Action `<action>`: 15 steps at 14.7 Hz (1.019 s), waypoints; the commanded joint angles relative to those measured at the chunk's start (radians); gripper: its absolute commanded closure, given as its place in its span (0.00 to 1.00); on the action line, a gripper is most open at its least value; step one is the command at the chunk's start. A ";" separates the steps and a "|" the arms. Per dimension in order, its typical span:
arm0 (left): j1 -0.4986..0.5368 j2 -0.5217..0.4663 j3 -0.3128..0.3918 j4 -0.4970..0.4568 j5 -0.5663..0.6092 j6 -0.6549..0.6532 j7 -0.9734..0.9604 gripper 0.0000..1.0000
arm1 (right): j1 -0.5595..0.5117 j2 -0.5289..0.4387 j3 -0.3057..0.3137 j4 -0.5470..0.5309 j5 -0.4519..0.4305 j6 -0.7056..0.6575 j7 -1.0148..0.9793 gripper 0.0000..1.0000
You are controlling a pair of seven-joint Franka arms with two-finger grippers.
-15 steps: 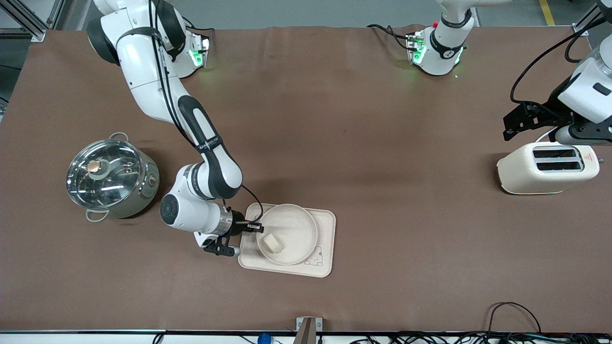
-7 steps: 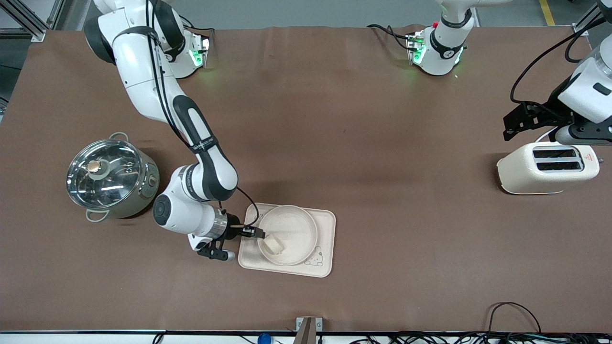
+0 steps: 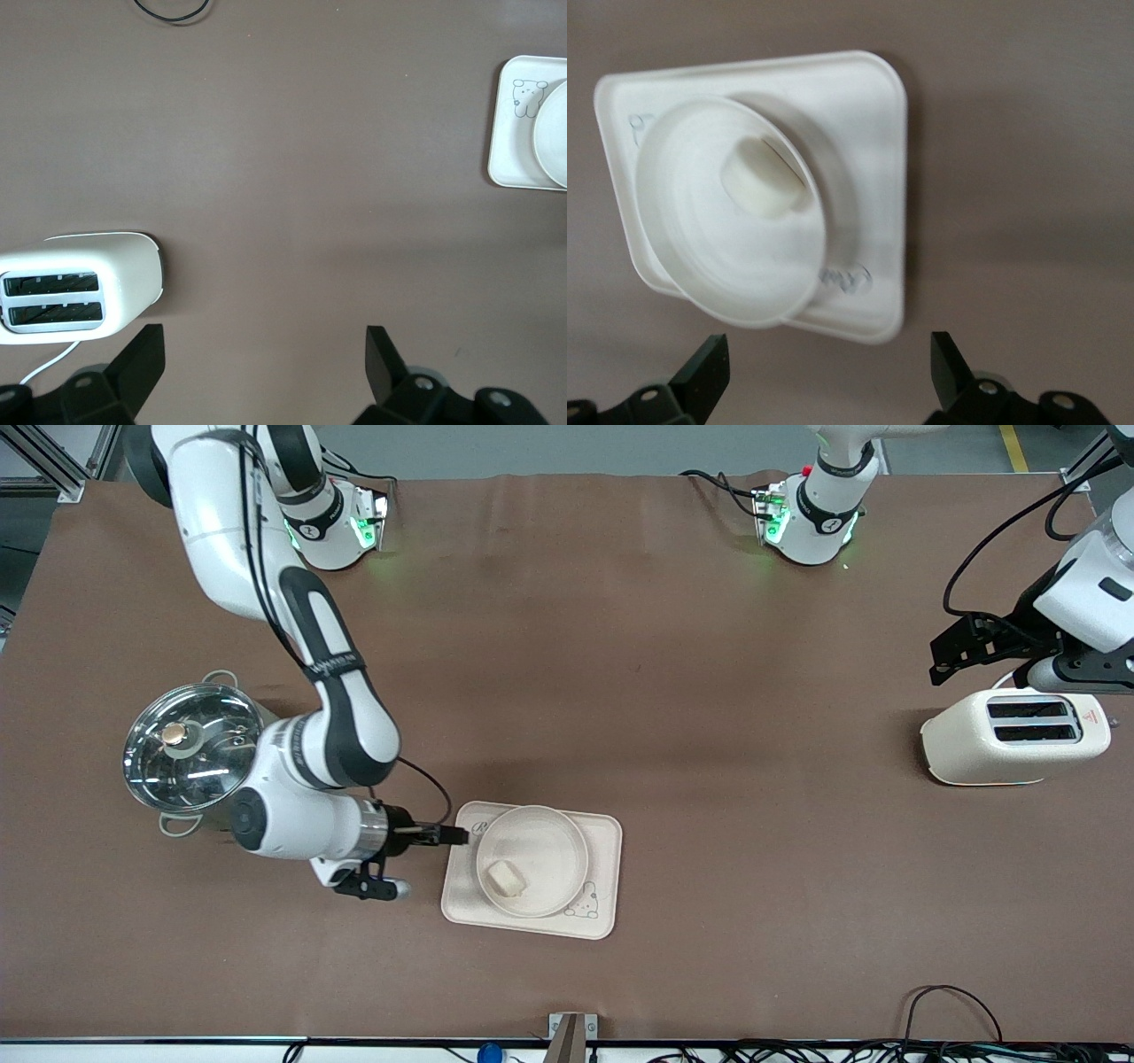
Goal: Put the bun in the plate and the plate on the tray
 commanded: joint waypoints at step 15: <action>0.004 0.004 -0.001 0.020 -0.012 -0.020 0.029 0.00 | -0.056 -0.738 -0.072 -0.313 -0.558 -0.416 0.004 0.00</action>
